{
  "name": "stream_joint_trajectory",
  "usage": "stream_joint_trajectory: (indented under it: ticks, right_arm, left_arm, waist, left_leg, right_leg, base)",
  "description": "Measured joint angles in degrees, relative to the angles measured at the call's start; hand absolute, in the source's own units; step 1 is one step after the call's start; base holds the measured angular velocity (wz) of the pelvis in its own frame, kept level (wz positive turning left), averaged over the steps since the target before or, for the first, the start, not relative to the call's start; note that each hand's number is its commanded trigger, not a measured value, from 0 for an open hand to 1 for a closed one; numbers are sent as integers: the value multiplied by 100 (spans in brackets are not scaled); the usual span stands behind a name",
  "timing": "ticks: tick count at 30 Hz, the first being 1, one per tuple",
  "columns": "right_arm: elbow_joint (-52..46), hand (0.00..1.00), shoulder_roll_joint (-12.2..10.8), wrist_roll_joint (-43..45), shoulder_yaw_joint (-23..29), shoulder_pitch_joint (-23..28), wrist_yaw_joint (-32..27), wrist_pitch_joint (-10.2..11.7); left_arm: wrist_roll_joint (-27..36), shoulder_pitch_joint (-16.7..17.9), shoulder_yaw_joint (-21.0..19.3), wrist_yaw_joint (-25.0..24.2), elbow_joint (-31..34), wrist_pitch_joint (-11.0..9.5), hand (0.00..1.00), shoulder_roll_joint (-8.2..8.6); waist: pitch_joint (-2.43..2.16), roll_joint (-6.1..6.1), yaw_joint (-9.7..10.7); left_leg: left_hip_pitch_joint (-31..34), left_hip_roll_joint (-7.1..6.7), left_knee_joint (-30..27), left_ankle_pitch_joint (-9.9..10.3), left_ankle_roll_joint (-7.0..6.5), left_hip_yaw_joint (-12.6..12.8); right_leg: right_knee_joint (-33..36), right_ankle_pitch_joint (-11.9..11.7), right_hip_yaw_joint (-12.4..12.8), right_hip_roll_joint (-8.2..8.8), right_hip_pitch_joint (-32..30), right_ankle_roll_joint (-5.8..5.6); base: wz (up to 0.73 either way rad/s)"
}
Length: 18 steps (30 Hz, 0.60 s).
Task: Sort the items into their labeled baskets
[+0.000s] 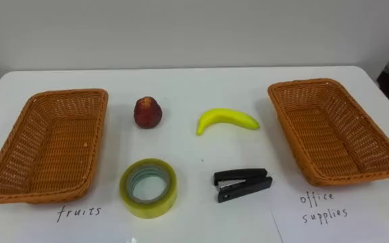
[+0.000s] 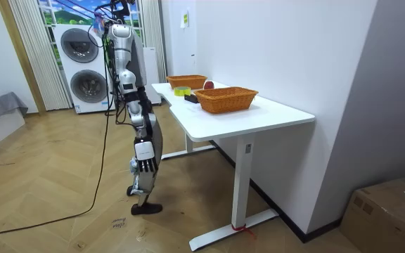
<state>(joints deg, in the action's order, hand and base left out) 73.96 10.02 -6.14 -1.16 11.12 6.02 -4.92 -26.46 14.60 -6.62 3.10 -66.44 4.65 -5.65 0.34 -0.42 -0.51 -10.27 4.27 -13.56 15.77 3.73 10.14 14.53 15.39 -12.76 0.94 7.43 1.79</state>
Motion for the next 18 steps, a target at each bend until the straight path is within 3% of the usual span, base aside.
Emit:
stream_joint_trajectory:
  ticks: [18]
  right_arm:
    - [-10, 0, -7, -50, 6, 0, -188, 20]
  left_arm:
    - [-4, -32, 7, 164, 121, -61, 0, -8]
  waist:
    - [7, 21, 23]
  left_leg:
    - [-21, -1, 9, 0, 0, 36]
  right_leg:
    - [25, 0, 87, -5, -1, 0]
  base:
    - [-1]
